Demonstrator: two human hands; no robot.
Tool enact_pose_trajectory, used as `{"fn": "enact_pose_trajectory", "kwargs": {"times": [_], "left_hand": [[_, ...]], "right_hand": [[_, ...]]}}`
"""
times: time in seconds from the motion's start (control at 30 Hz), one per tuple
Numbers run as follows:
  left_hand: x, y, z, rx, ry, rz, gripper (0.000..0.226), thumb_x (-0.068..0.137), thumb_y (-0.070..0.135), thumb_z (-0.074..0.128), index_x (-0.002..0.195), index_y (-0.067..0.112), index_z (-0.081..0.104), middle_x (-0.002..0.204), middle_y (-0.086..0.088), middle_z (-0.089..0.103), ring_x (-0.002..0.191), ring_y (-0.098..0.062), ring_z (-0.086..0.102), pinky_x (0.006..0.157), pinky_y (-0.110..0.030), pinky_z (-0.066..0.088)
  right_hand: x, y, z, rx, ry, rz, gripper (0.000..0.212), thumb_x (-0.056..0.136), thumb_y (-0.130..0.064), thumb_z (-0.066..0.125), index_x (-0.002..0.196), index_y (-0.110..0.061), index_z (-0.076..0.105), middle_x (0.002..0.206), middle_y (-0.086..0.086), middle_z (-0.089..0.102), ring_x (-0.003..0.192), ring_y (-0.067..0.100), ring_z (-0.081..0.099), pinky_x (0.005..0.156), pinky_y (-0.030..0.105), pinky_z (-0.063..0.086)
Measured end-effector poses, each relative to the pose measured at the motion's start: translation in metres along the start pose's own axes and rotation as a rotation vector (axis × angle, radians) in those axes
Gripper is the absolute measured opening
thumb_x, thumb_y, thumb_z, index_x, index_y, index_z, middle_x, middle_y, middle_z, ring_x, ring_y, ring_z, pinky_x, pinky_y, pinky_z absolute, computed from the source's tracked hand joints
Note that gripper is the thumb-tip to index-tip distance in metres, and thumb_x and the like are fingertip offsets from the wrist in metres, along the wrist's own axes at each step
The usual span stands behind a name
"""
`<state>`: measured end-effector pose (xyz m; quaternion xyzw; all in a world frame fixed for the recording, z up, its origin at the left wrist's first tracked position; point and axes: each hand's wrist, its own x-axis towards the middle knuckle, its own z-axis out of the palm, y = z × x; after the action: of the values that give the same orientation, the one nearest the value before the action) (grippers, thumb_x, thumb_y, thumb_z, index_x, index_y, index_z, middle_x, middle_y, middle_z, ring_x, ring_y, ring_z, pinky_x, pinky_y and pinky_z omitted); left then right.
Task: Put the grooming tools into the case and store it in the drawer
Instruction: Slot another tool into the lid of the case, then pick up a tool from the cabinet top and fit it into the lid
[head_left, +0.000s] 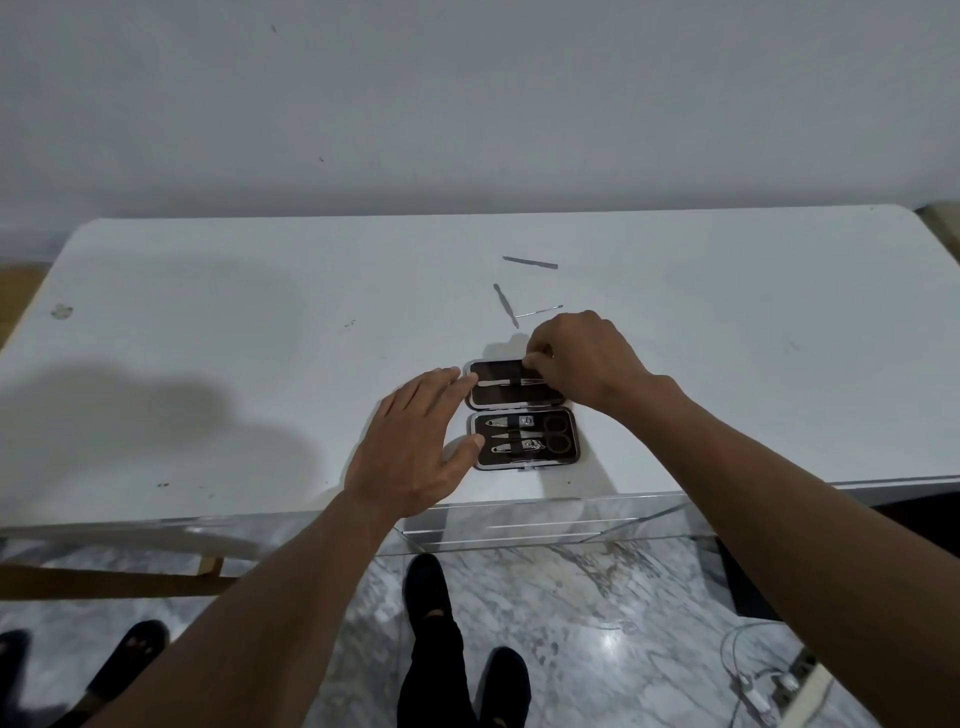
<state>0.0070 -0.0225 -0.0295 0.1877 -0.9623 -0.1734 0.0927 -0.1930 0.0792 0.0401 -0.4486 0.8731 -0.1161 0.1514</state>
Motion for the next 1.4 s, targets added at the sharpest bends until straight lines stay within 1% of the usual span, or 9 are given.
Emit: {"fn": "enact_pose_trajectory", "kwargs": {"times": [0.23,0.47,0.57,0.7,0.8,0.9,1.13,1.27,1.4], "left_hand": [[0.000,0.000,-0.001,0.009,-0.014,-0.002,0.064,0.091,0.050,0.042,0.148,0.023,0.035,0.150,0.003,0.040,0.138,-0.016,0.035,0.111,-0.034,0.031],[0.000,0.002,-0.003,0.012,-0.024,-0.009,0.064,0.090,0.049,0.045,0.148,0.022,0.037,0.150,0.002,0.041,0.139,-0.016,0.035,0.112,-0.032,0.028],[0.001,0.002,-0.005,0.006,-0.038,-0.018,0.065,0.090,0.049,0.046,0.149,0.023,0.035,0.151,0.002,0.039,0.140,-0.015,0.032,0.113,-0.030,0.025],[0.001,0.003,-0.007,-0.008,-0.045,-0.012,0.064,0.091,0.049,0.045,0.148,0.021,0.036,0.151,0.000,0.040,0.140,-0.017,0.033,0.114,-0.031,0.026],[0.002,0.003,-0.007,-0.023,-0.048,-0.013,0.063,0.094,0.050,0.043,0.149,0.021,0.035,0.152,0.000,0.040,0.141,-0.017,0.031,0.115,-0.030,0.023],[0.002,0.004,-0.007,-0.026,-0.060,-0.023,0.062,0.095,0.052,0.043,0.149,0.023,0.033,0.153,0.000,0.038,0.142,-0.016,0.029,0.115,-0.031,0.021],[0.003,0.005,-0.008,-0.029,-0.070,-0.027,0.062,0.094,0.051,0.043,0.149,0.024,0.034,0.153,0.002,0.038,0.143,-0.015,0.028,0.115,-0.032,0.022],[0.003,0.005,-0.009,-0.042,-0.065,-0.032,0.062,0.094,0.052,0.041,0.149,0.025,0.034,0.153,0.003,0.037,0.143,-0.014,0.028,0.115,-0.032,0.021],[0.003,0.006,-0.009,-0.050,-0.058,-0.030,0.062,0.093,0.051,0.043,0.148,0.024,0.035,0.152,0.002,0.039,0.142,-0.015,0.029,0.115,-0.032,0.023]], "right_hand": [[0.034,0.000,-0.006,0.058,0.069,0.142,0.016,0.089,-0.022,0.060,0.093,-0.013,0.073,0.093,0.012,0.073,0.087,0.035,0.066,0.078,0.038,0.056],[0.092,0.005,-0.011,-0.100,0.099,0.094,0.024,0.088,0.000,0.055,0.110,0.001,0.064,0.113,0.019,0.064,0.104,0.036,0.061,0.086,0.036,0.048],[0.113,-0.002,-0.014,-0.148,0.065,0.071,0.008,0.085,0.004,0.052,0.086,0.002,0.060,0.100,0.019,0.061,0.096,0.037,0.059,0.072,0.032,0.039],[0.134,-0.007,-0.016,-0.149,0.023,0.093,0.037,0.083,0.005,0.051,0.058,-0.012,0.029,0.069,0.009,0.039,0.077,0.035,0.044,0.061,0.031,0.032],[0.145,-0.012,-0.027,-0.089,0.012,0.127,0.004,0.081,0.002,0.059,0.085,-0.001,0.059,0.089,0.018,0.059,0.092,0.041,0.059,0.070,0.033,0.049],[0.153,-0.012,-0.031,-0.074,-0.018,0.161,0.026,0.077,0.001,0.068,0.102,-0.003,0.065,0.109,0.019,0.063,0.101,0.039,0.061,0.084,0.041,0.055],[0.155,-0.015,-0.038,-0.068,-0.088,0.172,0.031,0.076,0.007,0.063,0.106,-0.001,0.062,0.111,0.023,0.060,0.105,0.041,0.060,0.080,0.042,0.051],[0.152,-0.016,-0.043,-0.063,-0.113,0.166,0.013,0.077,0.005,0.058,0.077,-0.005,0.051,0.086,0.017,0.056,0.084,0.038,0.054,0.067,0.035,0.046],[0.150,-0.017,-0.041,-0.085,-0.125,0.173,0.036,0.075,0.006,0.048,0.059,-0.015,0.024,0.063,0.004,0.031,0.072,0.028,0.038,0.049,0.021,0.024]]}}
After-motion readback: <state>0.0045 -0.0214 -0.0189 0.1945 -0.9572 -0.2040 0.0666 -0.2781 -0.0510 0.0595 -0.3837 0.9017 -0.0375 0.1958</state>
